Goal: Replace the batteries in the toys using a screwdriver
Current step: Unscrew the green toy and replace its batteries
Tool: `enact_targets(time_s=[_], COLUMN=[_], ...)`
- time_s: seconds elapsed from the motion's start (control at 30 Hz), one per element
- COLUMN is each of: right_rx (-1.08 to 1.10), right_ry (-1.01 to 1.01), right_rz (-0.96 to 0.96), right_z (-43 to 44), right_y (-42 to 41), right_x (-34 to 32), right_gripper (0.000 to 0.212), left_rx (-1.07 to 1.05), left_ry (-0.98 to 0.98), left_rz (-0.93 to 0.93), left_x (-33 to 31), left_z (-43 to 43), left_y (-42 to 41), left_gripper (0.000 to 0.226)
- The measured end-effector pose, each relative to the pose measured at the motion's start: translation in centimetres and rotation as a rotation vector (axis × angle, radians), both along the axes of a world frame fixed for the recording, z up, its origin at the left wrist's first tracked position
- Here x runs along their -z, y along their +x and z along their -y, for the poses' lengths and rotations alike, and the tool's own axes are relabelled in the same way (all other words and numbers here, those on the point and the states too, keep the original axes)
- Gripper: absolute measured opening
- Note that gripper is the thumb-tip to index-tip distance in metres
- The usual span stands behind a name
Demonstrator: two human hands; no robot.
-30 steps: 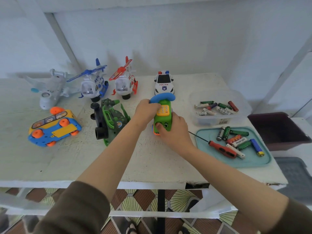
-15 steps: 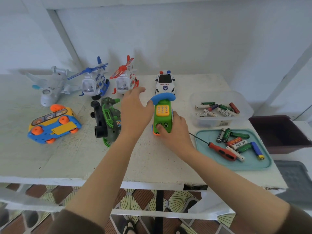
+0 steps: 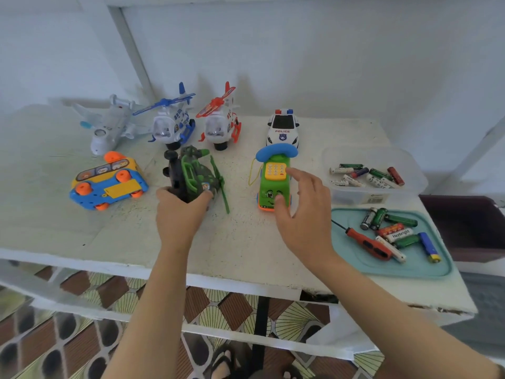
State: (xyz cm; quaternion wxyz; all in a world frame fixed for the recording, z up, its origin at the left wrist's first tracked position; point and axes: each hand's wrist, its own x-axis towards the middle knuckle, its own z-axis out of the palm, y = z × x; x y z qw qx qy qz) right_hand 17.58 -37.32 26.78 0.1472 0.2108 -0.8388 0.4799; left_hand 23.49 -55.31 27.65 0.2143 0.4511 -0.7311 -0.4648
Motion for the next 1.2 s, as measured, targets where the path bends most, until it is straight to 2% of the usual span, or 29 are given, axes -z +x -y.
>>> enact_targets(time_s=[0.07, 0.13, 0.23, 0.33, 0.4, 0.43, 0.5, 0.57, 0.63, 0.73, 0.83, 0.93, 1.0, 1.1, 1.2], right_rx=[-0.005, -0.042, -0.174, -0.316, -0.375, -0.391, -0.426, -0.446, -0.445, -0.421, -0.418, -0.443, -0.475, -0.605, -0.741], right_ry=[-0.053, -0.104, -0.187, -0.237, -0.201, -0.159, -0.1, -0.154, -0.266, -0.36, -0.356, -0.23, -0.09, 0.116, 0.325], right_rz=[-0.015, 0.001, 0.07, 0.249, 0.417, 0.496, 0.661, 0.819, 0.916, 0.929, 0.892, 0.836, 0.833, 0.855, 0.867], right_z=[0.2, 0.5, 1.5, 2.6, 3.7, 4.3, 5.7, 7.2, 8.5, 9.7, 10.0, 9.8, 9.4, 8.8, 8.2], right_y=[0.5, 1.1, 1.9, 2.6, 3.1, 3.2, 3.3, 3.4, 3.4, 2.9, 2.5, 1.3, 0.3, -0.8, -1.4], right_x=[-0.1, -0.1, -0.5, -1.1, -1.5, -1.6, -1.7, -2.0, -2.6, -3.6, -4.0, -4.5, -5.1, -5.9, -6.2], right_gripper=[0.044, 0.04, 0.032, 0.022, 0.019, 0.024, 0.047, 0.062, 0.057, 0.043, 0.036, 0.043, 0.047, 0.035, 0.042], left_rx=[-0.013, -0.007, 0.017, 0.063, 0.094, 0.11, 0.139, 0.182, 0.265, 0.34, 0.442, 0.526, 0.472, 0.498, 0.783], left_ry=[-0.018, -0.051, -0.226, -0.442, -0.534, -0.575, -0.637, -0.688, -0.747, -0.851, -0.855, -0.672, -0.666, -0.749, -0.824], left_rz=[-0.078, -0.155, -0.222, -0.258, -0.29, -0.305, -0.336, -0.364, -0.372, -0.369, -0.433, -0.618, -0.67, -0.532, -0.289], left_x=[0.1, 0.0, 0.3, 0.8, 1.2, 1.3, 1.4, 1.4, 1.5, 1.8, 1.3, -0.1, -1.1, -2.5, -3.0], left_z=[-0.2, -0.5, -0.7, -1.0, -1.0, -1.1, -1.2, -1.1, -0.9, 0.0, 1.2, 2.3, 3.7, 6.6, 9.3], left_y=[0.2, 0.6, 1.4, 2.6, 3.5, 3.9, 4.6, 5.2, 5.7, 5.9, 6.6, 7.7, 7.7, 6.7, 5.6], left_gripper=[0.055, 0.059, 0.069, 0.068, 0.065, 0.063, 0.06, 0.062, 0.069, 0.074, 0.061, 0.048, 0.049, 0.061, 0.079])
